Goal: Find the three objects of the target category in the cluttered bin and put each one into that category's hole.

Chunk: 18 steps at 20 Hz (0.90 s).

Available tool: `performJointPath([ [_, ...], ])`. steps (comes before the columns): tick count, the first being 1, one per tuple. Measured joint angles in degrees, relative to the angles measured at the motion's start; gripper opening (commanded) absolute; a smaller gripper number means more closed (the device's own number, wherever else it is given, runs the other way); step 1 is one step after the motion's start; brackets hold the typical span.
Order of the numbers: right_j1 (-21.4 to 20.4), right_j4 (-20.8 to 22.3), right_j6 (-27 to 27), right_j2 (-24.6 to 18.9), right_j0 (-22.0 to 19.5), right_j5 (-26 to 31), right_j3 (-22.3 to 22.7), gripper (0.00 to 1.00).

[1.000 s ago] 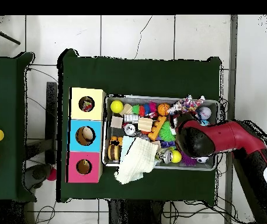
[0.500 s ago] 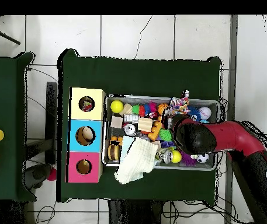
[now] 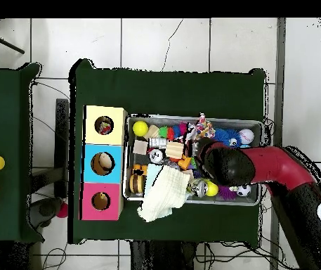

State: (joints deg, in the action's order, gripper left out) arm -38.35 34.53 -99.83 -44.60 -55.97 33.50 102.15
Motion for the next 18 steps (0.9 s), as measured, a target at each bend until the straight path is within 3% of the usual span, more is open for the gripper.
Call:
performJointPath([
  [18,-5.09,-10.48,0.00,1.37,4.05,-0.02,10.06,0.00],
])
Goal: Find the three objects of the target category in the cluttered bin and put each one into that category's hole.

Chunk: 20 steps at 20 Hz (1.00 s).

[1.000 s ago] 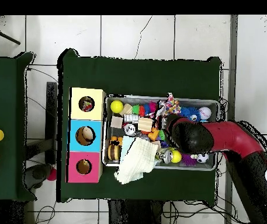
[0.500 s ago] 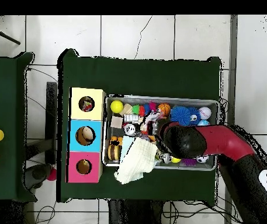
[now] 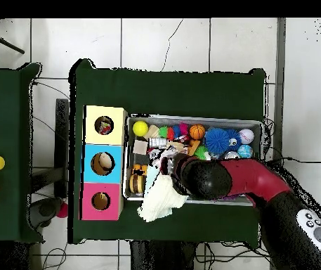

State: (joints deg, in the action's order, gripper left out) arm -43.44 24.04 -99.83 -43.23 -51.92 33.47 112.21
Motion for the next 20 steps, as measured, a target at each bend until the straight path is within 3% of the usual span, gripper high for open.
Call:
performJointPath([
  [15,-10.47,-9.65,-0.03,3.08,9.21,-0.01,7.74,0.00],
  [20,-15.72,-14.44,-0.03,4.60,13.05,0.00,9.20,0.00],
])
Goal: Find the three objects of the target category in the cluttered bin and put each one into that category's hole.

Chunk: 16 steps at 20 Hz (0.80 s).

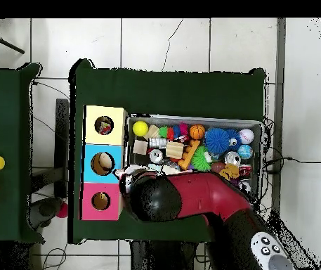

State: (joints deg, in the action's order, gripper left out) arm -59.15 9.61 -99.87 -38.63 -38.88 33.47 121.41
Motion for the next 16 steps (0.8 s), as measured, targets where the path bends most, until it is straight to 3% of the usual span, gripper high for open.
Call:
performJointPath([
  [8,-5.51,-5.14,0.00,3.27,5.51,-0.01,0.98,0.00],
  [16,-5.07,-5.51,-0.22,8.49,13.09,0.05,-1.35,0.00],
])
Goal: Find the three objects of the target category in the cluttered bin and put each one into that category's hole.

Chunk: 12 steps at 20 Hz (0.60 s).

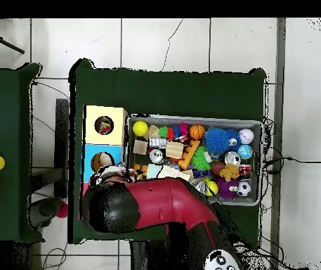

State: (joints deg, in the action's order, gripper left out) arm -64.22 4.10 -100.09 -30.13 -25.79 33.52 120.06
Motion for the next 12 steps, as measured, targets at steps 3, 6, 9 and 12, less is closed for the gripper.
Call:
performJointPath([
  [3,0.77,-0.39,-0.29,1.59,2.70,0.01,-1.55,0.00],
  [6,1.37,-1.24,-0.41,2.97,4.96,0.00,-2.67,0.00],
  [9,1.80,-2.21,-0.67,4.55,7.38,0.00,-3.80,0.00],
  [12,1.89,-3.19,-1.11,6.12,9.62,0.01,-4.88,0.00],
])
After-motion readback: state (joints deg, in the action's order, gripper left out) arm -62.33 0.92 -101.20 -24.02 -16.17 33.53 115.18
